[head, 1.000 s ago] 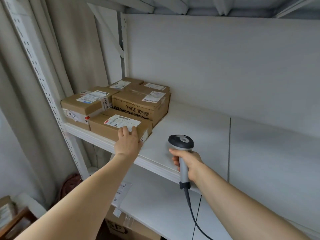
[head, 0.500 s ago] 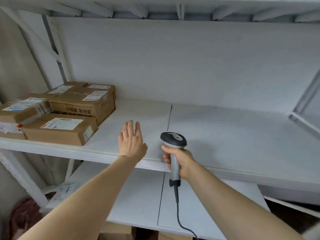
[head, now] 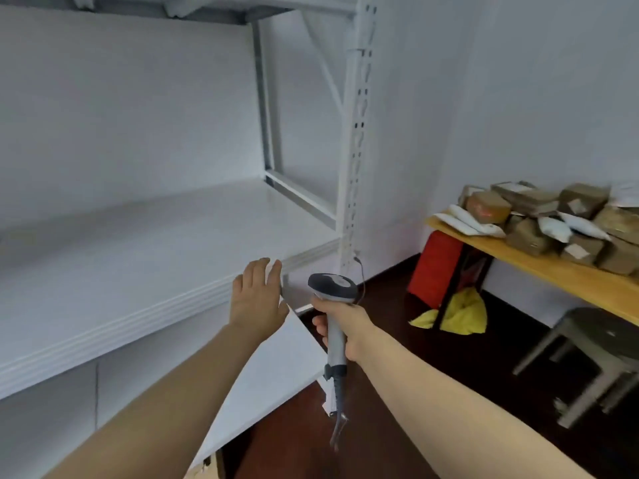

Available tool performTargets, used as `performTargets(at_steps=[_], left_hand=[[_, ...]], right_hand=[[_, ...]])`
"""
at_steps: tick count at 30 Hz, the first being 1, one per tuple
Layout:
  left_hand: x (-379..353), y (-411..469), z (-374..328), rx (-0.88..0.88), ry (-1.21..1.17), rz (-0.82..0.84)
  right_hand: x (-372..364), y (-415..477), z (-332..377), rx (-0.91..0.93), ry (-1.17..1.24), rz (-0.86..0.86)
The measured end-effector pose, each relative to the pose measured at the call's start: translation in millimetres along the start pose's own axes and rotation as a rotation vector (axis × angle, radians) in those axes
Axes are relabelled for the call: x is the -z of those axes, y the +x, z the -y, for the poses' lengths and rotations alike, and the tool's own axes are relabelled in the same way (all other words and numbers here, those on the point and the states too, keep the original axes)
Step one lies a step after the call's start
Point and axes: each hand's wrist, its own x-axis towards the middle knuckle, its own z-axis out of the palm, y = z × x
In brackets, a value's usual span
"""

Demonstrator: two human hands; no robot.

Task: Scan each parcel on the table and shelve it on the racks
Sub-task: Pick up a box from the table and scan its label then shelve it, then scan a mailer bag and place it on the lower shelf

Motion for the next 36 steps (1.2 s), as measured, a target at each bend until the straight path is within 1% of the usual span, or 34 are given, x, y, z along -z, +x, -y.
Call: performTargets(at_steps=[7, 10, 14, 17, 23, 26, 29, 32, 36], left_hand=[[-35.9, 74.0, -170.5, -0.367, -0.152, 0.060], [-57.3, 105.5, -234.7, -0.482, -0.173, 0.103], [-85.5, 157.5, -314.7, -0.606, -0.214, 0.113], [-103.1, 202.1, -367.8, -0.658, -0.215, 0.161], [-125.8, 276.8, -474.7, -0.705, -0.259, 0.229], [-137.1, 284.3, -531.5, -0.787, -0.252, 0.287], [-146.8, 286.9, -591.7, -0.868, -0.266, 0.310], [-153.2, 285.0, -652.5, -0.896, -0.290, 0.337], [-158.3, 277.3, -746.0, -0.926, -0.306, 0.367]], right_hand=[[171.4, 13.7, 22.9, 0.040, 0.259, -0.322], [234.6, 23.2, 30.2, 0.033, 0.344, -0.463], [314.7, 43.0, 51.7, 0.052, 0.429, -0.612], [368.0, 61.7, 77.6, 0.045, 0.476, -0.712], [456.3, 77.7, 117.8, 0.086, 0.550, -0.817], [501.2, 73.3, 119.2, 0.082, 0.606, -0.898], [555.0, 71.6, 121.8, 0.101, 0.694, -0.960], [610.5, 66.8, 123.0, 0.107, 0.732, -0.997], [692.6, 46.3, 124.9, 0.109, 0.759, -1.003]])
